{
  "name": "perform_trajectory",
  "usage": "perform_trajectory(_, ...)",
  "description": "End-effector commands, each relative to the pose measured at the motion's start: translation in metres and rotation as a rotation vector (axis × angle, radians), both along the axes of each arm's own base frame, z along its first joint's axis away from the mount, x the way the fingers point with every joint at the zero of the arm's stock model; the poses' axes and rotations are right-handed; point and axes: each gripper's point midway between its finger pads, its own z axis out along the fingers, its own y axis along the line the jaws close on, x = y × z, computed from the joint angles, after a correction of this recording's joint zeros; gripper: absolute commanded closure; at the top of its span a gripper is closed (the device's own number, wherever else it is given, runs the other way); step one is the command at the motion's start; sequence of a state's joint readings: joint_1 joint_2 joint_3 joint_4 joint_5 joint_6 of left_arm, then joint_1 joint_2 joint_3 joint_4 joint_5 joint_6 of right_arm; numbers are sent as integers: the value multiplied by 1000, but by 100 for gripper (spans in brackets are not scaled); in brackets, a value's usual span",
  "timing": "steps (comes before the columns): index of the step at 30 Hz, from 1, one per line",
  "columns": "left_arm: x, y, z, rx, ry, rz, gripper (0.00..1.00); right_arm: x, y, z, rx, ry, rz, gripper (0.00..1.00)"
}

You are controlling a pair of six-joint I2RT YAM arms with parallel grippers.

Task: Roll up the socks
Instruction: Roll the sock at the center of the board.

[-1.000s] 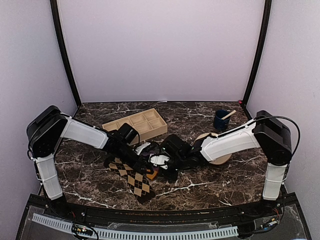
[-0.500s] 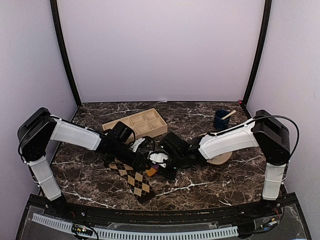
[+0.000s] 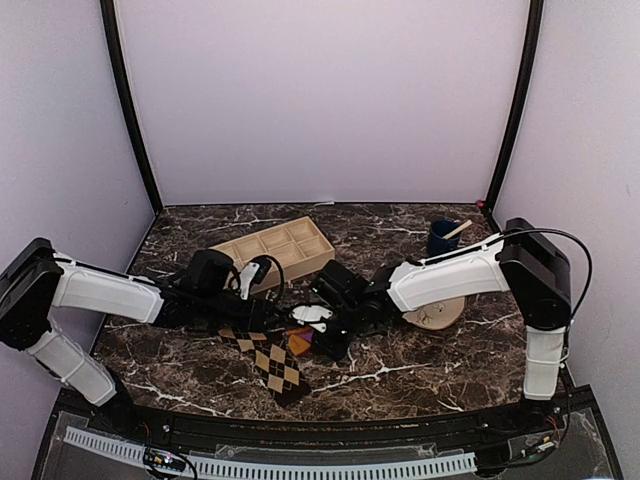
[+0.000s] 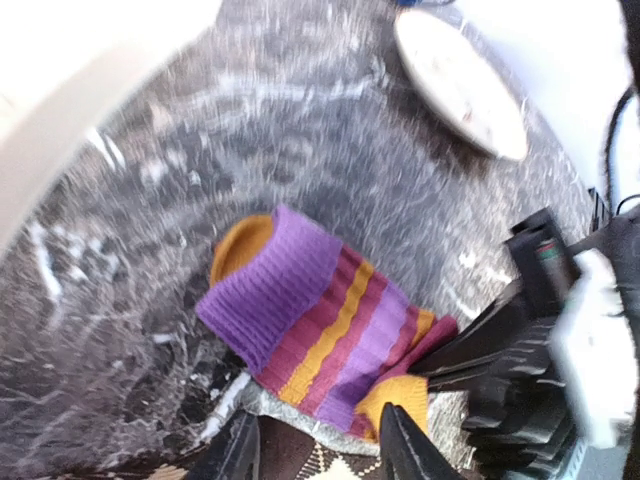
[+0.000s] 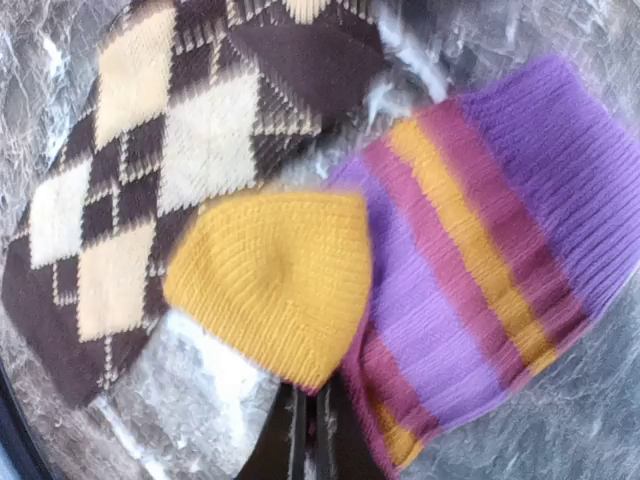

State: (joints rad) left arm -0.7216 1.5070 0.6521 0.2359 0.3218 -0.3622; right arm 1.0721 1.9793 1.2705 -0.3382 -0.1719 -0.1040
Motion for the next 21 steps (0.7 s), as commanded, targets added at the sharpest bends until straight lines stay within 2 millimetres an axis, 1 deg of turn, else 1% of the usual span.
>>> perform_trajectory(1, 6, -1, 40, -99, -218, 55, 57, -8, -6, -9, -61, 96, -27, 100)
perform_trajectory(4, -8, -5, 43, -77, -314, 22, 57, -8, -5, -9, -69, 135, -36, 100)
perform_trajectory(6, -20, -9, 39, -49, -361, -6, 58, -8, -3, -7, -57, 162, -45, 100)
perform_trajectory(9, -30, -8, 31, -14, -396, -11, 58, -5, -2, -3, -34, 197, -61, 100)
perform_trajectory(16, -43, 5, 26, 12, -453, 17, 59, -1, -2, 5, -9, 235, -67, 100)
perform_trajectory(19, -51, 4, 29, -3, -491, -9, 59, -1, -1, 5, -10, 255, -65, 100)
perform_trajectory(21, -57, -1, 31, -8, -519, -41, 59, -1, 0, 5, -10, 268, -57, 100)
